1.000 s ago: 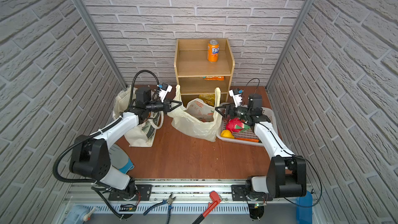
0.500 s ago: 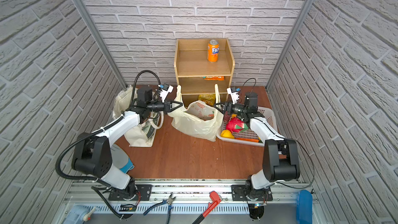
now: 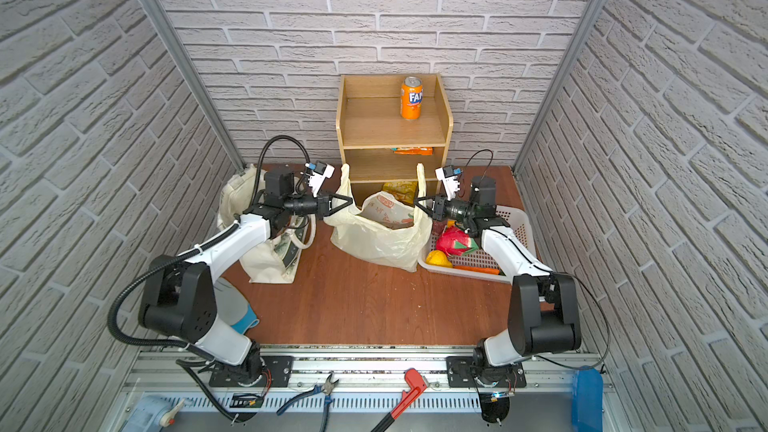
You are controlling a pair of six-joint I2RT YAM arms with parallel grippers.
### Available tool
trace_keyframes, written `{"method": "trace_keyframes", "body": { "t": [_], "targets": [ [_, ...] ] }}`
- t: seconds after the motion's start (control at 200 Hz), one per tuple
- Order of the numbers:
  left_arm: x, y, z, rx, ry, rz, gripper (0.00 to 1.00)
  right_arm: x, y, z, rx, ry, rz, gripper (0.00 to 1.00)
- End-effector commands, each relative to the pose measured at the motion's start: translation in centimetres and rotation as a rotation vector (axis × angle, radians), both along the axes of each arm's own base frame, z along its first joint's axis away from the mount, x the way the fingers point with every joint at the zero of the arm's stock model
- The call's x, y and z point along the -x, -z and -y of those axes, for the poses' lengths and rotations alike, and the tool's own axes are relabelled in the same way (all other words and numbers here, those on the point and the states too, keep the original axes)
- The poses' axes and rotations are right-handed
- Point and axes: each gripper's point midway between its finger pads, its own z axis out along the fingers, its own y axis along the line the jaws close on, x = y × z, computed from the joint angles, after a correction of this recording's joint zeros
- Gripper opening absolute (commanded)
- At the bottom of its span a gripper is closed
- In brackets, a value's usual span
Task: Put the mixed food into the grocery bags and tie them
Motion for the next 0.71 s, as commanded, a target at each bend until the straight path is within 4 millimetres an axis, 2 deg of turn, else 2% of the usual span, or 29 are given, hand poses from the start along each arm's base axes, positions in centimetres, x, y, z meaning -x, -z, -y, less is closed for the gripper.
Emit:
{"method": "trace_keyframes", "body": {
  "t": [0.0,0.12,0.3,0.45,0.7],
  "targets": [
    [-0.7,-0.9,0.1,-0.009,-0.051,0.041,0.00,1.7,-1.6,-1.6,0.193,-0.011,0.089,0.06],
    [-0.7,-0.6,0.2,-0.031,-0.091,0.032,0.00,2.8,-0.9,-3.1,0.417,-0.017,0.131,0.06],
    [-1.0,0.8,0.3,-0.117,-0.181,-0.011,0.00,3.0,-0.9,-4.1,0.613,-0.013,0.209,0.06],
    [0.3,1.0,1.4,-0.149,-0.098,-0.034,0.00,3.2,-1.6,-5.3,0.694,-0.040,0.289,0.06],
    [1.3,0.7,1.7,-0.181,-0.046,-0.065,0.00,3.2,-2.8,-6.8,0.768,-0.081,0.392,0.06]
  ]
}}
